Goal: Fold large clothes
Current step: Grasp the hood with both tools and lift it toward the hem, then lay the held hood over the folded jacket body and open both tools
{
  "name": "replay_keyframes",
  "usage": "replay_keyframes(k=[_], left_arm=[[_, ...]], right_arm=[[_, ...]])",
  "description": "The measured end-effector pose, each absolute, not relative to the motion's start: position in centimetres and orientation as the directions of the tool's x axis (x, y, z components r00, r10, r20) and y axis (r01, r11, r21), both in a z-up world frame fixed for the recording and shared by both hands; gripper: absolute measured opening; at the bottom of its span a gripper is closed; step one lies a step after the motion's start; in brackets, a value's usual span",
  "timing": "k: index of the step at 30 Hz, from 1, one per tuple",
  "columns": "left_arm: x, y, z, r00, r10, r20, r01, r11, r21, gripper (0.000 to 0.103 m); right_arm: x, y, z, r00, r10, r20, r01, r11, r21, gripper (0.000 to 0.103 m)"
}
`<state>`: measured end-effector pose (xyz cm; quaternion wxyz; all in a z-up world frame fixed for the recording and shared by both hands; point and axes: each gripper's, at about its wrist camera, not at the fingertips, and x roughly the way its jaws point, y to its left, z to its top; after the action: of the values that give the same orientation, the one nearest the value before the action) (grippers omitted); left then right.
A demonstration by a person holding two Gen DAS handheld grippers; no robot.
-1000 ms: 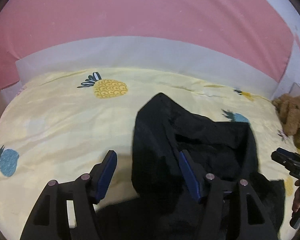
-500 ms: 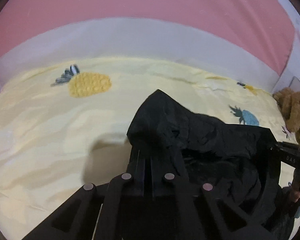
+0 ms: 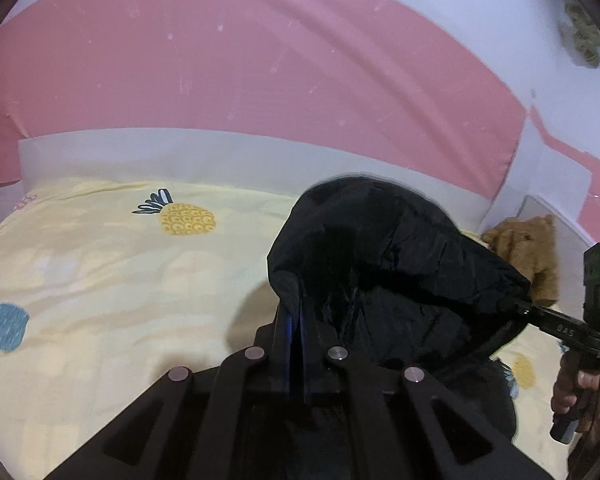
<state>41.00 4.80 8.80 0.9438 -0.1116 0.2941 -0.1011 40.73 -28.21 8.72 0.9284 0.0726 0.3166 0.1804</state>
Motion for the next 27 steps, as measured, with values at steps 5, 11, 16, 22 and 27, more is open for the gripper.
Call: replay_keyframes(k=[5,11,16,22,27], left_arm=[[34.8,5.0,8.4,0.813,-0.275,-0.514,0.136,0.947,-0.291,0.003],[29.7,5.4,4.8,0.778,-0.289,-0.559,0.116,0.939,-0.324,0.004],[26.8,5.9,1.6,0.740,-0.262,-0.620,0.078,0.948,-0.307,0.005],[25.0,5.9,-2.2,0.669,-0.236,-0.705,0.037,0.958,-0.286,0.005],[22.5,6.5,-3.8,0.624,-0.233,-0.745,0.018,0.958,-0.285,0.007]], right_arm=[[35.4,-28.7,7.7,0.722,0.405,-0.561,-0.303,0.914,0.270,0.008],[31.2,-29.7,3.6,0.676,0.419,-0.606,-0.277,0.907,0.318,0.008],[29.7,-30.5,-0.3,0.628,0.419,-0.655,-0.247,0.906,0.343,0.009],[29.0,-31.0,-2.9,0.593,0.417,-0.689,-0.228,0.907,0.353,0.017],[27.3,-31.9,-3.0,0.585,0.393,-0.710,-0.214,0.919,0.332,0.025]])
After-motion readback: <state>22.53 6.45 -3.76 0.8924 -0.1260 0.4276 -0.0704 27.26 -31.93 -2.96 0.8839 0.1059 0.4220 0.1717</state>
